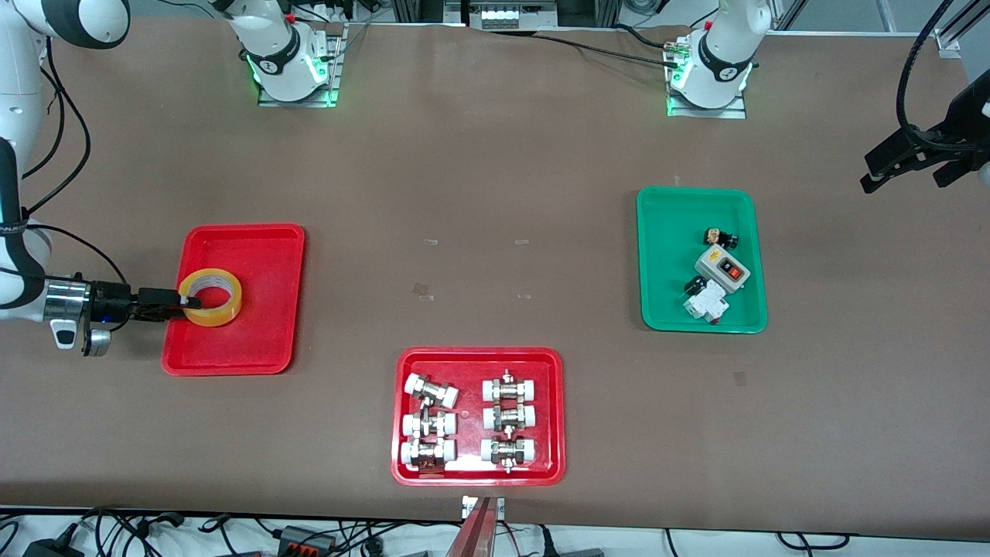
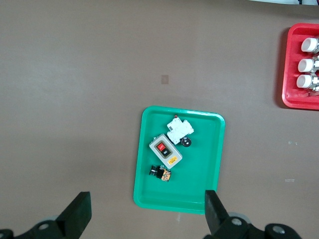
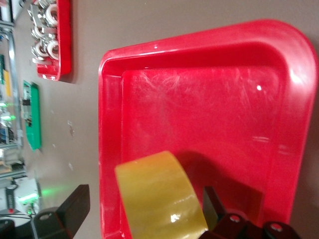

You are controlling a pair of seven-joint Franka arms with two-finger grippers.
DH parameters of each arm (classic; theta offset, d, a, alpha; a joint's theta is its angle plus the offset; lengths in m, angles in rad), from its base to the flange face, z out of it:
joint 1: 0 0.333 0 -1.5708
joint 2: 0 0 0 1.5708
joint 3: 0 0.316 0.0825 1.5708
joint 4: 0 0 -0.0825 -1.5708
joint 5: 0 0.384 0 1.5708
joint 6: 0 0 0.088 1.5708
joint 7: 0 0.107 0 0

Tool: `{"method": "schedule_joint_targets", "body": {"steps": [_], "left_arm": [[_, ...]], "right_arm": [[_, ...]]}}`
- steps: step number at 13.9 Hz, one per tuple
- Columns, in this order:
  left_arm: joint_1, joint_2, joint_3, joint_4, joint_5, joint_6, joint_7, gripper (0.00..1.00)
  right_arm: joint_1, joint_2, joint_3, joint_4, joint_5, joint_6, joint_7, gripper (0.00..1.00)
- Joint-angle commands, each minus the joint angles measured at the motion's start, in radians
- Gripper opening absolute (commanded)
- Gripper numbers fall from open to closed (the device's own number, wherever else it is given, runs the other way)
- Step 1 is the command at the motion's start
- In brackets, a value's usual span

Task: Left arm passes tape to right arm into tray
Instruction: 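Lower the tape into the empty red tray with the right gripper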

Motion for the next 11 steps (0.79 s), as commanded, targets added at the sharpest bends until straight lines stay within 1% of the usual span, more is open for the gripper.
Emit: {"method": "schedule_joint_targets", "body": {"steps": [1,7,11], "left_arm": [[0.003,0.003,-0.004,0.023,0.006,-0.032,0.01,1.0],[0.003,0.002,-0.007,0.023,0.006,-0.034,0.01,1.0],[0.004,0.003,-0.001,0.021,0.006,-0.034,0.01,1.0]], "right_arm": [[0.02,-0.017,0.008,0.001,-0.023,0.014,-0.009,1.0],[0.052,-0.016,0.011,-0.006,-0.009,0.016,-0.007,1.0],[0.082,-0.016,0.009,-0.002,-0.015,0.03,-0.009,1.0]]}}
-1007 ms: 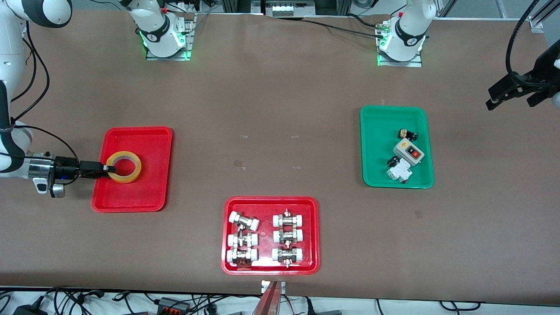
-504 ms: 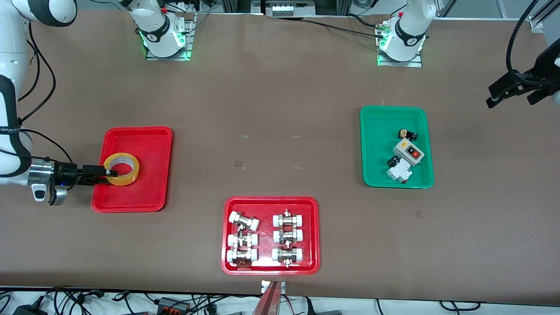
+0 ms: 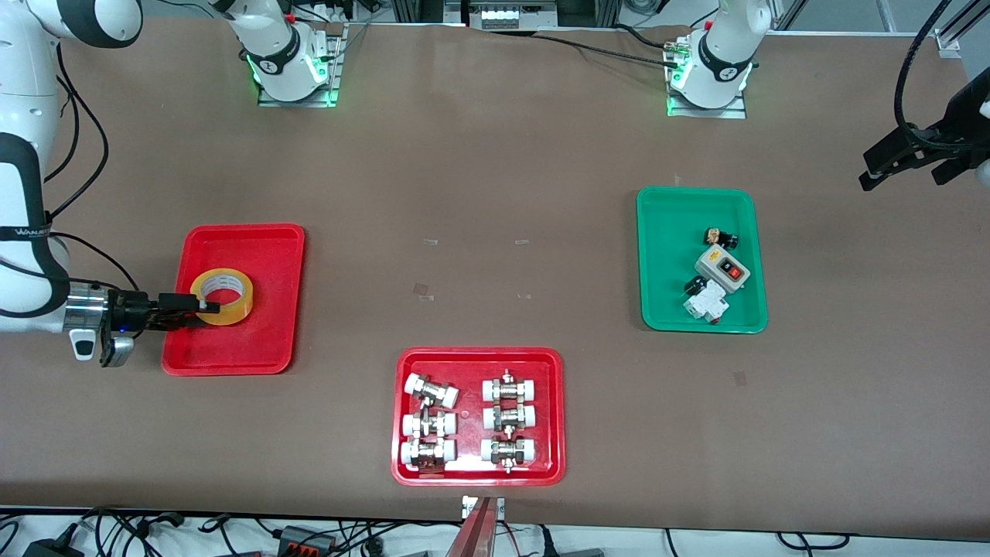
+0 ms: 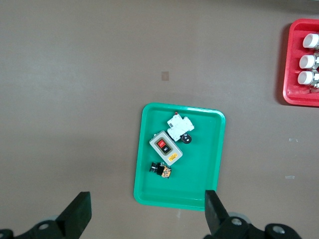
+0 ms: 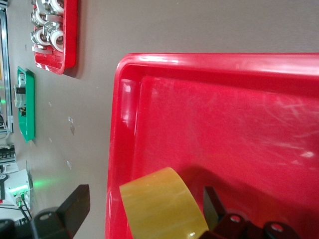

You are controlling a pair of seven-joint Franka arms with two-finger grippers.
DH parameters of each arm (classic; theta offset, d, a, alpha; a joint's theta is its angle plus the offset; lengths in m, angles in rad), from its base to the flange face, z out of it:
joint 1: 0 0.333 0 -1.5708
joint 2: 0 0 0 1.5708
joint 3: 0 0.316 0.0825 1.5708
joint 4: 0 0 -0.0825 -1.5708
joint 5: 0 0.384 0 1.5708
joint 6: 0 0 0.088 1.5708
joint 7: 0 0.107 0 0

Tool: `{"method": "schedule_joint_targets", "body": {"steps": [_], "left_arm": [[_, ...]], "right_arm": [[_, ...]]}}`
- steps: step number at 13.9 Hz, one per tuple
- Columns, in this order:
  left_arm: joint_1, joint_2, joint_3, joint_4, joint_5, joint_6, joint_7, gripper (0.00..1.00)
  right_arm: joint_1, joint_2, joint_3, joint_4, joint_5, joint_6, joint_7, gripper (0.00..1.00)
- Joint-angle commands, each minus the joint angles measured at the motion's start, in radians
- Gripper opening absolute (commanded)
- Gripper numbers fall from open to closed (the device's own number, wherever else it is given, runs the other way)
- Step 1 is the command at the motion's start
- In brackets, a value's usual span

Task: Left arm passes tape to right arm into tray
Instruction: 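Lower the tape into the empty red tray with the right gripper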

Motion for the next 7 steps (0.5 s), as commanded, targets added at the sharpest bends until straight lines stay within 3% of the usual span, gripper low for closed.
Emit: {"method": "schedule_joint_targets", "body": {"steps": [1,4,7], "left_arm": [[0.004,0.003,-0.001,0.02,0.006,-0.021,0.01,1.0],[0.004,0.003,0.001,0.022,-0.005,-0.021,0.009,1.0],[0.016,0.003,0.002,0.02,-0.005,-0.025,0.059,1.0]], "right_arm": [[0.026,-0.01,0.003,-0.006,-0.012,0.021,-0.009,1.0],[0.034,-0.01,0.003,-0.002,-0.024,0.025,-0.018,1.0],[0.068,-0.023,0.002,0.033,-0.135,0.102,-0.088,1.0]]}}
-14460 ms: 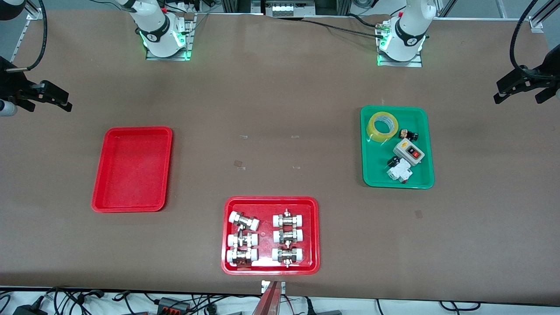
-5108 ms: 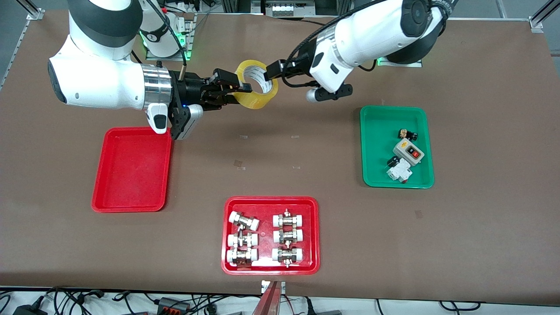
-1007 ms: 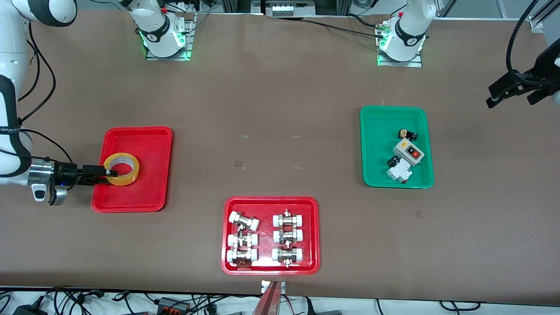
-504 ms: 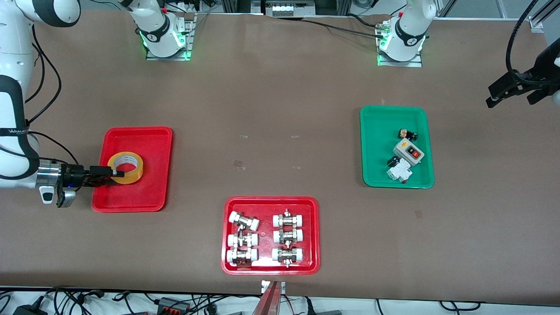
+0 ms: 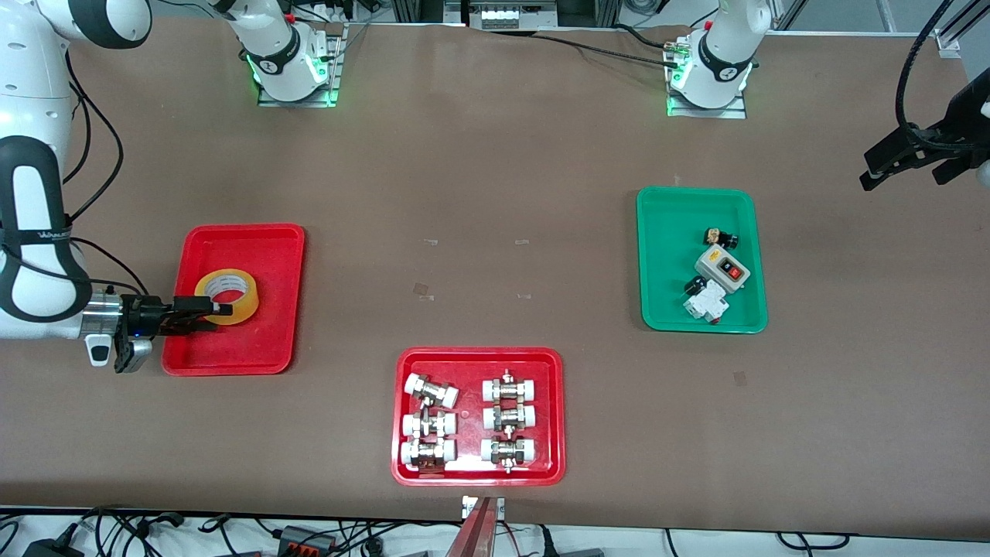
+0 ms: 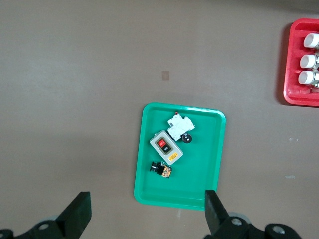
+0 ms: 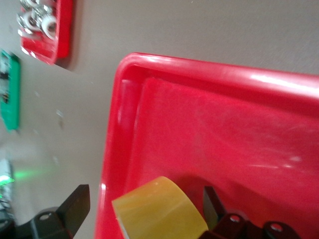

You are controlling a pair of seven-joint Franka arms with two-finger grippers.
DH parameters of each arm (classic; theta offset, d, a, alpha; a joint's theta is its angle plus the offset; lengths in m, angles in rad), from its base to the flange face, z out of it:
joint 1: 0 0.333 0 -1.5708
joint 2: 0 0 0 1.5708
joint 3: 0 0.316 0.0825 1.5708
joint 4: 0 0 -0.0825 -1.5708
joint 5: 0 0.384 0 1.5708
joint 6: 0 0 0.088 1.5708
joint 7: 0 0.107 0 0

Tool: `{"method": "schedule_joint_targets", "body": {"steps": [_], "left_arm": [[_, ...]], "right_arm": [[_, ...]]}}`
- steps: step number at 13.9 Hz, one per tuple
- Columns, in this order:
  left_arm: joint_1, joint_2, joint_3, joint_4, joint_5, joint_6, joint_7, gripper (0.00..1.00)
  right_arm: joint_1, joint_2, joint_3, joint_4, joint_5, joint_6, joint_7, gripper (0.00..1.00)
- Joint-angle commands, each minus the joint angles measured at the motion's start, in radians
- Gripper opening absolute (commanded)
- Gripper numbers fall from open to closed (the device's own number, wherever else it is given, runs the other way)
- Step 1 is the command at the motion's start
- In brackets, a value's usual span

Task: Left arm passes tape to right arm into tray
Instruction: 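Lower the tape into the empty red tray with the right gripper, then open the right gripper and lift it away from the tape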

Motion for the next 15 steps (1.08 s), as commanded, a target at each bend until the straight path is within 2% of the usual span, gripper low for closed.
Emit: {"method": "schedule_joint_targets", "body": {"steps": [1,6,10,15], "left_arm": [[0.015,0.003,-0.001,0.017,-0.007,-0.025,0.061,1.0],[0.015,0.0,-0.009,0.008,-0.042,-0.045,0.054,1.0],[0.015,0.003,-0.001,0.017,-0.063,-0.084,0.061,1.0],[0.015,0.004,-0.013,0.008,-0.06,-0.076,0.064,1.0]], "right_arm": [[0.025,-0.024,0.003,0.033,-0.105,0.065,-0.065,1.0],[0.078,-0.091,0.001,0.034,-0.149,0.064,-0.065,1.0],[0.16,-0.192,-0.006,0.035,-0.284,0.07,-0.039,1.0],[0.177,-0.231,-0.002,0.037,-0.321,0.061,0.331,1.0]]}}
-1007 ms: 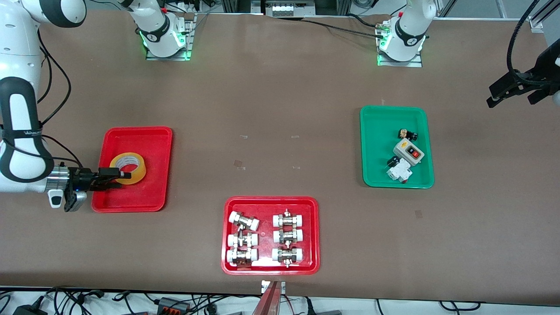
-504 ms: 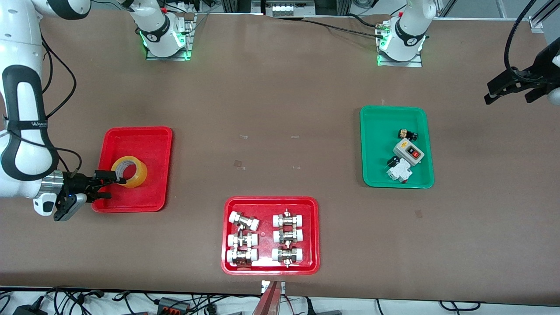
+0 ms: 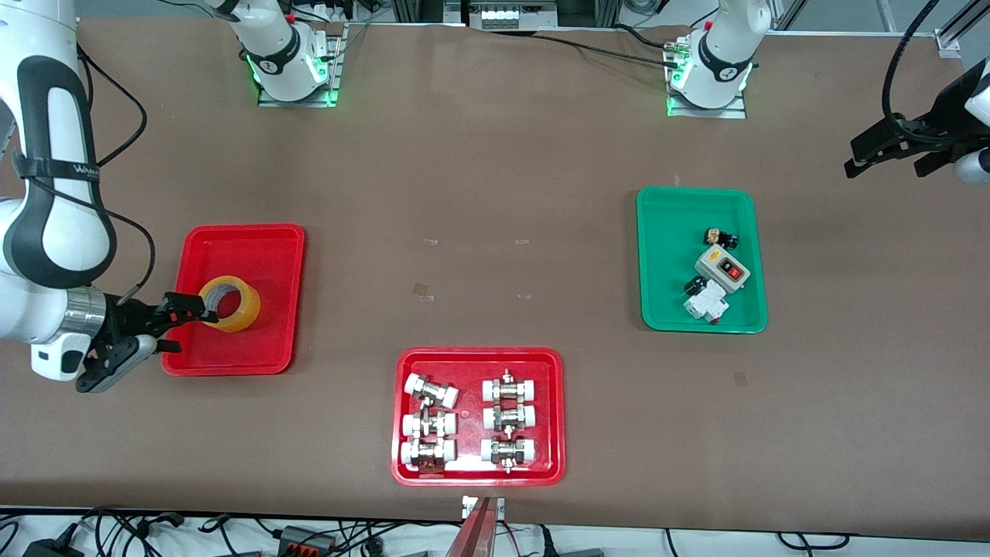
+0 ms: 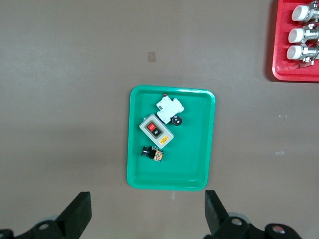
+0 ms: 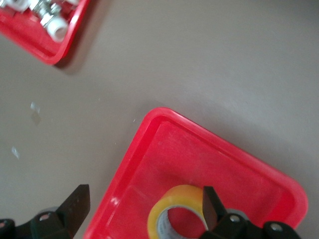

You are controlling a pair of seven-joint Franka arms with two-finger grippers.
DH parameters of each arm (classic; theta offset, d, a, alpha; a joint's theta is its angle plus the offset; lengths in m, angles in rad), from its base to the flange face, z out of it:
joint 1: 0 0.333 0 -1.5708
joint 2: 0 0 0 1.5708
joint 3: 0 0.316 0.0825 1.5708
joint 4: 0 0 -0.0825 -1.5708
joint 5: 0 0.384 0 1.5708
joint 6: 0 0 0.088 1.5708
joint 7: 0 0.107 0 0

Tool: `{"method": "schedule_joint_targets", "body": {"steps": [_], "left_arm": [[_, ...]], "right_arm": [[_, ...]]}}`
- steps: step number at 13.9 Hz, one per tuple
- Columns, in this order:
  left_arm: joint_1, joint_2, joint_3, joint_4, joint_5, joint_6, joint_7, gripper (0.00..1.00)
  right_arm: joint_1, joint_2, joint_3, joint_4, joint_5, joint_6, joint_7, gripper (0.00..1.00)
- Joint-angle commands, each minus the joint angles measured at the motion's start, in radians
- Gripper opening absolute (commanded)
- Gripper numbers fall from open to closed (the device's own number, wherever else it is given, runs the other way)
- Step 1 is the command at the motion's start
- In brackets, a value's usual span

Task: Left arm passes tape to right arm into tray
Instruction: 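Open the right gripper and lift it away from the tape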

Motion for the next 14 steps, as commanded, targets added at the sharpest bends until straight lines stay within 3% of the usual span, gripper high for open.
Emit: {"method": "schedule_joint_targets", "body": {"steps": [1,3,8,10,12,14], "left_arm": [[0.007,0.001,-0.003,0.008,-0.01,-0.009,0.023,1.0],[0.007,0.001,-0.003,0.005,-0.01,-0.008,0.023,1.0],[0.007,0.001,-0.003,0.006,-0.01,-0.006,0.023,1.0],[0.007,0.001,-0.003,0.006,-0.01,-0.006,0.023,1.0],[0.007,-0.001,-0.003,0.006,-0.01,-0.006,0.023,1.0],[0.007,-0.004,-0.003,0.008,-0.01,-0.008,0.023,1.0]], "right_arm": [[0.005,-0.029,-0.002,-0.016,-0.018,-0.007,0.189,1.0],[0.008,-0.053,-0.001,-0.016,-0.022,-0.036,0.317,1.0],[0.082,-0.144,-0.004,-0.008,-0.174,-0.168,0.612,1.0],[0.093,-0.155,-0.002,0.096,-0.237,-0.269,0.639,1.0],[0.084,-0.148,-0.008,0.223,-0.245,-0.376,0.639,1.0],[0.077,-0.151,-0.021,0.267,-0.266,-0.41,0.643,1.0]]}}
